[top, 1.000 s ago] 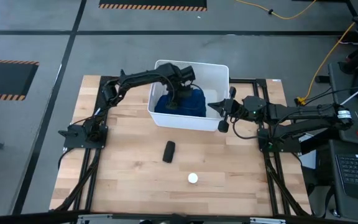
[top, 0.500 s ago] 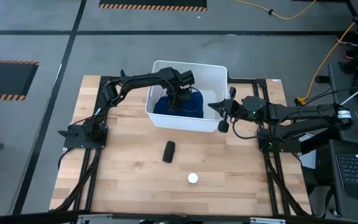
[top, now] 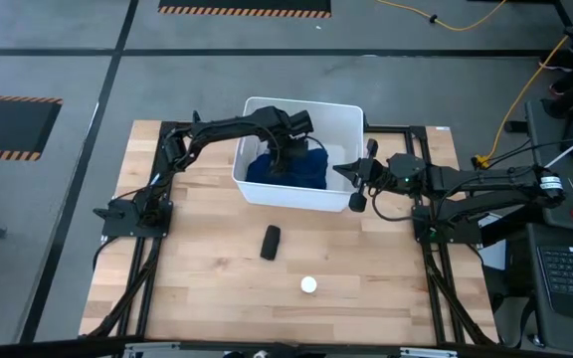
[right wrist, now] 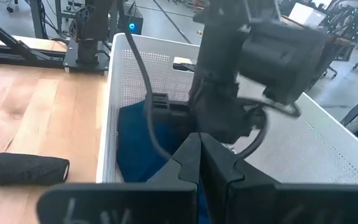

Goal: Pick & place medical supplies in basket/bin
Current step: Put the blue cloth into the white bin, then put the orange pill bottle into the white bin

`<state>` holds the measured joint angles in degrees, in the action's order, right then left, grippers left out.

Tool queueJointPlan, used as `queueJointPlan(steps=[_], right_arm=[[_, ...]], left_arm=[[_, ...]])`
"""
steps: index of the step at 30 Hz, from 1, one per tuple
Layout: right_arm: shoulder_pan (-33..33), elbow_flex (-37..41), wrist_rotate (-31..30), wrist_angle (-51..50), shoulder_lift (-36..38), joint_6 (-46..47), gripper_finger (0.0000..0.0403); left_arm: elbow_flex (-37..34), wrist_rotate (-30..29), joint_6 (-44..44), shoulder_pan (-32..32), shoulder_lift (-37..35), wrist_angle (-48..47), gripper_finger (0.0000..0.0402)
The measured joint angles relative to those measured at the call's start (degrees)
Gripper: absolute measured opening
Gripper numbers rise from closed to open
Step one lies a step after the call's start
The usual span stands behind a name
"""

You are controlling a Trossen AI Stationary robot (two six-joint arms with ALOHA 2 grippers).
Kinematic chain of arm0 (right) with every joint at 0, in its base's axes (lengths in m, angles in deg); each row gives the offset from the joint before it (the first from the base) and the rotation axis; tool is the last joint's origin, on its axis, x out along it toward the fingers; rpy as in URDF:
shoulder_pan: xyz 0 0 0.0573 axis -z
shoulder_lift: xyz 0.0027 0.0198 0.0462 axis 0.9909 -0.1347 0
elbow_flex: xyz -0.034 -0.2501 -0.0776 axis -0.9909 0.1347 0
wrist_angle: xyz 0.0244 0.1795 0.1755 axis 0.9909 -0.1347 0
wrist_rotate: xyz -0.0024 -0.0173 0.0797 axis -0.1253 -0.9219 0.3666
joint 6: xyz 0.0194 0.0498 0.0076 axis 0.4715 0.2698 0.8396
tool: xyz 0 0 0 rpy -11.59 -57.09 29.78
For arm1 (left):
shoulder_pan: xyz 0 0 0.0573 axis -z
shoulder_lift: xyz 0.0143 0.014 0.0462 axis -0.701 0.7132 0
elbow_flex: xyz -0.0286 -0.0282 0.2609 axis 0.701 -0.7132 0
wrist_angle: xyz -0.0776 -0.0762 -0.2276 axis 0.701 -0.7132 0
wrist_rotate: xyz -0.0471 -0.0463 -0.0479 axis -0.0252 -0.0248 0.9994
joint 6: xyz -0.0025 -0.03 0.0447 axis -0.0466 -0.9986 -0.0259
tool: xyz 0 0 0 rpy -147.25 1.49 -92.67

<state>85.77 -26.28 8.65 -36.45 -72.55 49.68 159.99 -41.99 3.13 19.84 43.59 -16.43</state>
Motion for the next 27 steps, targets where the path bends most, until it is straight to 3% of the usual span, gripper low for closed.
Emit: queueJointPlan(steps=[20, 27], right_arm=[[0.0, 0.0, 0.0, -0.8, 0.0, 0.2, 0.0008], [0.0, 0.0, 0.0, -2.2, 0.0, 0.0, 0.0008]], left_arm=[[22.4, -1.8, 0.8, 1.7, -0.1, -18.3, 0.0193], [22.5, 1.1, 0.7, 0.5, -2.9, -20.2, 0.0176]])
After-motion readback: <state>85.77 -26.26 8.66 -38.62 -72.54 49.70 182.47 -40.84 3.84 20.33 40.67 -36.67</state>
